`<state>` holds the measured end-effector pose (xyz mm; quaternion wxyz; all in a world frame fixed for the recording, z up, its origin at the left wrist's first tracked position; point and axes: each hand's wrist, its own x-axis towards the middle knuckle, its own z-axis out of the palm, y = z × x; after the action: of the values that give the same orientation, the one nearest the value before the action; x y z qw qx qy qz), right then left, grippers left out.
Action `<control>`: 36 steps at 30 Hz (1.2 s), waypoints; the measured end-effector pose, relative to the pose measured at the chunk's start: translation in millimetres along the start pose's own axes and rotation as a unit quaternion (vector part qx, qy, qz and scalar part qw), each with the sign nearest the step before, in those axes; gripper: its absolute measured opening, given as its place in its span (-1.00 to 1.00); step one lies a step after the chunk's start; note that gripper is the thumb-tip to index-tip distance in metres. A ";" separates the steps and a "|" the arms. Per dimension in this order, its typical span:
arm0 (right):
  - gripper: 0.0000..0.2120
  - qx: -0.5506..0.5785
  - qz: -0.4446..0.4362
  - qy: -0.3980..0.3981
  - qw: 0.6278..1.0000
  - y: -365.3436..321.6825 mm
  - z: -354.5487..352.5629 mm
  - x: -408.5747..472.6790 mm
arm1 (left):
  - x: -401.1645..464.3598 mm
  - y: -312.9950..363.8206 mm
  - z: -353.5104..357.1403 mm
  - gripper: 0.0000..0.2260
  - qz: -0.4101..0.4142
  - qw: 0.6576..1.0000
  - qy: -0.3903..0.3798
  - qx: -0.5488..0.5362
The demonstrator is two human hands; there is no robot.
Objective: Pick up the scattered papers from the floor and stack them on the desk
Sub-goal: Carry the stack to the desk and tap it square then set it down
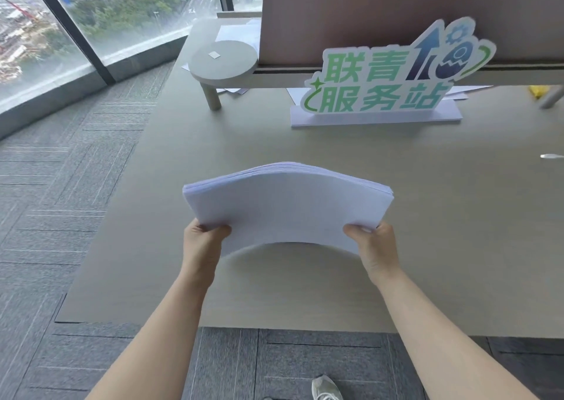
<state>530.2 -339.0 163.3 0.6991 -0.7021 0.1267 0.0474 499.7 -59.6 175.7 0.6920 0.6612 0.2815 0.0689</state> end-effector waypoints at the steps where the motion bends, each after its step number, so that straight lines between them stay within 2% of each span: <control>1: -0.93 -0.005 0.001 -0.003 1.000 -1.1 -1.5 -0.9 | 0.6 -1.9 -2.5 -0.76 0.003 1.000 0.001 -0.003; 3: -0.74 -0.023 0.004 -0.013 1.000 2.9 -4.5 -1.6 | -0.7 -9.6 -6.3 -0.80 -0.001 1.000 -0.010 0.004; 5: -0.70 -0.038 0.018 -0.036 0.998 13.1 -6.0 -3.7 | -4.7 -20.9 -8.4 -0.80 -0.011 0.999 -0.028 0.022; 8: -0.74 -0.047 0.031 -0.045 0.997 22.4 -5.8 -5.4 | -3.5 -32.9 -12.1 -0.81 -0.023 0.999 -0.029 0.036; 15: -0.80 -0.051 0.017 -0.003 0.999 11.1 1.3 -1.0 | 3.0 -28.2 -13.5 -0.85 -0.002 0.998 -0.036 0.057; 18: -0.85 -0.080 0.002 0.016 0.997 -1.3 4.0 10.7 | 2.2 -23.7 -14.2 -0.79 -0.008 0.997 -0.048 0.054; 22: -0.93 -0.103 0.005 -0.002 0.995 -21.9 5.1 24.0 | -0.7 -20.5 -16.0 -0.70 -0.030 0.998 -0.054 0.023; 25: -0.92 -0.062 0.015 -0.005 0.998 -35.2 5.2 29.0 | -5.4 -20.5 -16.1 -0.68 -0.036 0.998 -0.054 -0.012; 28: -0.88 0.052 0.052 0.023 0.997 -39.7 6.6 28.3 | -11.9 -21.1 -14.1 -0.69 -0.047 0.996 -0.040 -0.057; 31: -0.84 0.164 0.096 0.051 0.980 -37.6 14.8 17.2 | -21.3 -19.4 -6.8 -0.75 -0.059 0.993 -0.016 -0.098; 36: -0.79 0.195 0.115 -0.029 0.974 -39.7 46.0 -9.1 | -38.4 -14.7 20.0 -0.71 -0.058 0.987 0.015 -0.150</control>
<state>536.2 -292.6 203.2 0.8157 -0.5314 0.1933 0.1222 473.4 -96.7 172.5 0.7816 0.5317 0.3161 0.0805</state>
